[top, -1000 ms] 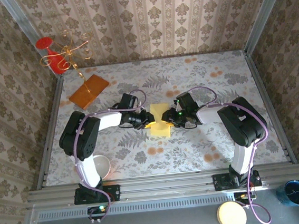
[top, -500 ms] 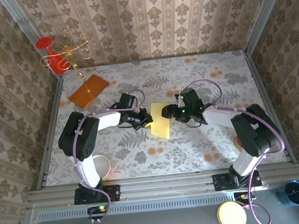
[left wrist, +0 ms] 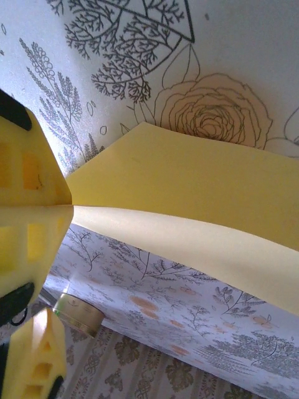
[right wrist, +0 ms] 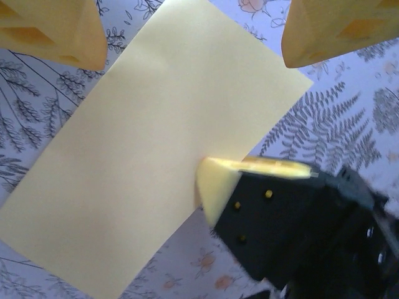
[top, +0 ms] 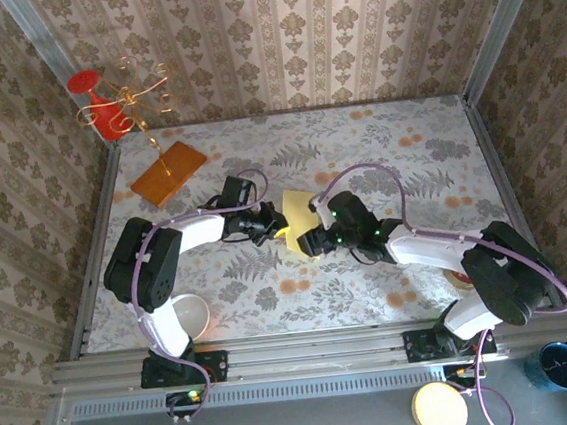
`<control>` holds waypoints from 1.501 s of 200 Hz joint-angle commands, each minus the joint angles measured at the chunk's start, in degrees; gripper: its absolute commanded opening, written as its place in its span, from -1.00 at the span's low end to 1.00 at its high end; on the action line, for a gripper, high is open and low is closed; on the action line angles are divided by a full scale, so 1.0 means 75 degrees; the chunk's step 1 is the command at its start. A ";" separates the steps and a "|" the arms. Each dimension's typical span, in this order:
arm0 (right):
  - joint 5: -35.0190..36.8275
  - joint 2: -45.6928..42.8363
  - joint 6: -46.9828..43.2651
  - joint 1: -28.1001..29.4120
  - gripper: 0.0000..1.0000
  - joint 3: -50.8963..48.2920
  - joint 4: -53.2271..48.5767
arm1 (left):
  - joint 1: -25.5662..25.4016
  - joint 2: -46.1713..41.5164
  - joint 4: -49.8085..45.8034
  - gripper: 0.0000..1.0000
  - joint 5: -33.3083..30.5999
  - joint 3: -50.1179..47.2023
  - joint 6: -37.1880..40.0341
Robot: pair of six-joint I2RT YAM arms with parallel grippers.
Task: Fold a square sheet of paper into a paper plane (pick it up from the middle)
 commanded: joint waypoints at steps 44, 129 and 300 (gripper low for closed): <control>0.0928 0.0942 -0.2360 0.1015 0.52 -0.0062 0.0880 | 0.0024 -0.0222 -0.0098 -0.92 -0.0265 -0.0061 -0.0251; 0.1977 0.1175 -0.3124 0.1046 0.25 -0.0183 0.1901 | 0.0024 -0.0186 -0.0147 -0.92 -0.0230 -0.0014 -0.0221; 0.0646 0.0853 -0.2929 0.1005 -0.81 -0.0271 0.1594 | 0.0335 -0.0674 -0.0806 -0.49 -0.0680 -0.0134 0.0223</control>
